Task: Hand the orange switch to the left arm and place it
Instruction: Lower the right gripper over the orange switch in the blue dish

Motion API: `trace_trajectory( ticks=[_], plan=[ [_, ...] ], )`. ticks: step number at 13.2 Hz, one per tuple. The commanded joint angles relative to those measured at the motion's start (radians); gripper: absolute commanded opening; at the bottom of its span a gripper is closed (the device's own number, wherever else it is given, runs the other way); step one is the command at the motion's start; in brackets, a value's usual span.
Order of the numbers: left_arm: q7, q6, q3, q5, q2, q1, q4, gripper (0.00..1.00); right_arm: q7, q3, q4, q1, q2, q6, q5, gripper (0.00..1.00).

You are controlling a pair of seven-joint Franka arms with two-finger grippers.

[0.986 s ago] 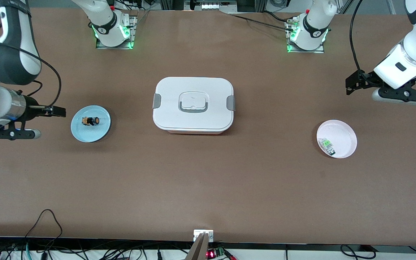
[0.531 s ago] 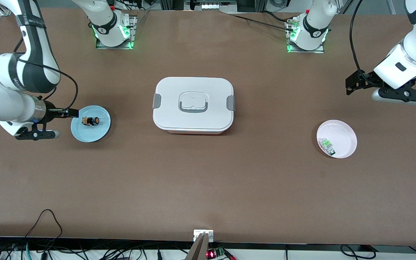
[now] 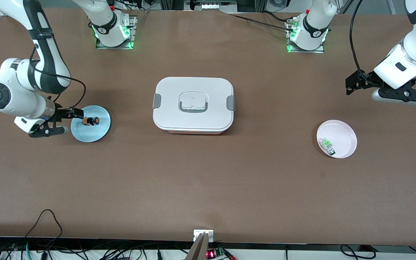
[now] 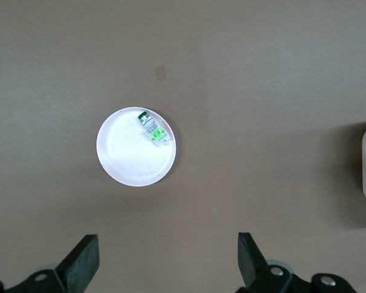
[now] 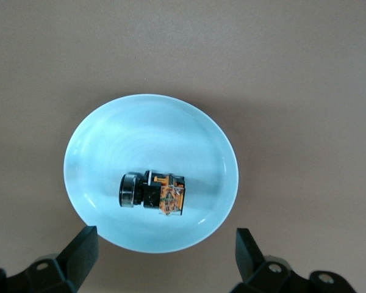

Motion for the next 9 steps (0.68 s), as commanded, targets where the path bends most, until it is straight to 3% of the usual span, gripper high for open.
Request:
trace_trajectory(
  ticks=[1, 9],
  plan=[
    [-0.002, -0.016, 0.001, -0.006, -0.006, -0.001, 0.008, 1.0, -0.01, 0.005, -0.058, -0.003, -0.021, 0.047, 0.003, 1.0],
    [-0.002, -0.016, 0.001, -0.006, -0.006, -0.001, 0.008, 1.0, 0.022, 0.008, -0.092, -0.001, 0.045, 0.136, 0.023, 1.0]
  ],
)
